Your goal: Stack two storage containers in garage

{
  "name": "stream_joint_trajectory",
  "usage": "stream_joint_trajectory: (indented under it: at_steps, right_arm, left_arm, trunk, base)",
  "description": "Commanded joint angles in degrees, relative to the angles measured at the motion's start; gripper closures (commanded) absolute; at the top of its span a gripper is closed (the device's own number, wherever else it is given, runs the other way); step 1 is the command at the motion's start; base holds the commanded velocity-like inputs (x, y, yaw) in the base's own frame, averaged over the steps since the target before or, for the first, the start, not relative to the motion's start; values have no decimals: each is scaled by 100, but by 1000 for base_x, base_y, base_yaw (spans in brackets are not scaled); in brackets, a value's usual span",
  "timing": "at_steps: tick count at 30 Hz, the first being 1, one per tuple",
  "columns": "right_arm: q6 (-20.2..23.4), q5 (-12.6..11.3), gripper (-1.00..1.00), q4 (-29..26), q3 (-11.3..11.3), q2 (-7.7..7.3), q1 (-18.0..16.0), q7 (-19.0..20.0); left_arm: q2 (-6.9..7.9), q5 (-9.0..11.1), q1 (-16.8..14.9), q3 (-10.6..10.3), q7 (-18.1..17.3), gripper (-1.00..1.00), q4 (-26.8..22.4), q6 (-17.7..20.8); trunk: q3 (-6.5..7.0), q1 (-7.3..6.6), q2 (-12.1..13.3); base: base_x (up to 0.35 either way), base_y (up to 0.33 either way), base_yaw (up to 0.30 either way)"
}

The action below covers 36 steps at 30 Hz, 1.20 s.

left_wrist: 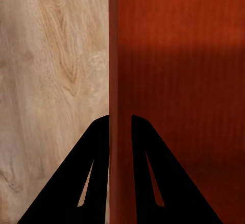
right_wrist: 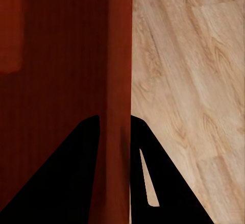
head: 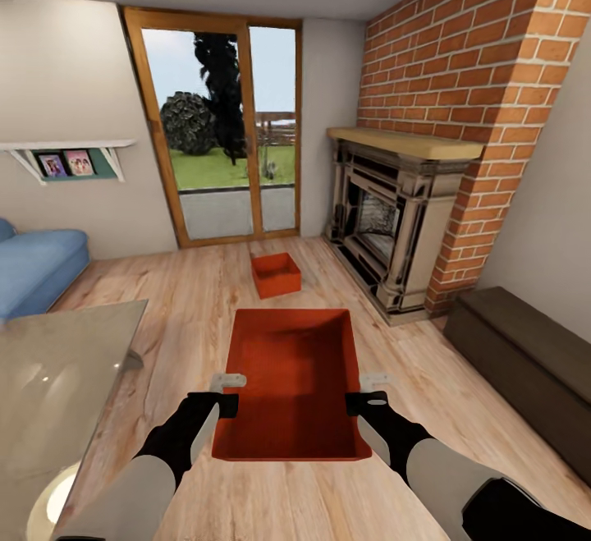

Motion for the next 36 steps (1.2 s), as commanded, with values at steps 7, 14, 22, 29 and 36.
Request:
stream_joint_trajectory:
  at_steps: [7, 14, 22, 29, 36]
  right_arm:
    - [39, -105, 100, 5, 88, 0, 2, -46]
    - [39, -105, 100, 5, 89, -1, 2, -46]
    - [39, -105, 100, 5, 88, 0, 2, -46]
    - [39, -105, 100, 5, 88, 0, 2, -46]
    - [39, -105, 100, 5, 89, 0, 2, -46]
  left_arm:
    - [-2, -247, -8, 65, 78, 100, -125, -108]
    - [-2, -246, -8, 65, 78, 100, -126, -108]
    - [-2, -246, -8, 59, 78, 100, -133, -108]
    - [-8, -246, -8, 56, 78, 100, -134, -108]
    - [-7, -246, -8, 56, 78, 100, -134, -108]
  trunk:
    - [-13, 3, -13]
    - [-13, 3, -13]
    - [-13, 3, -13]
    - [-13, 3, -13]
    - [-13, 3, -13]
  base:
    - [0, -277, 269]
    - [0, -278, 269]
    - [0, -271, 269]
    - [0, -231, 269]
    - [0, -183, 269]
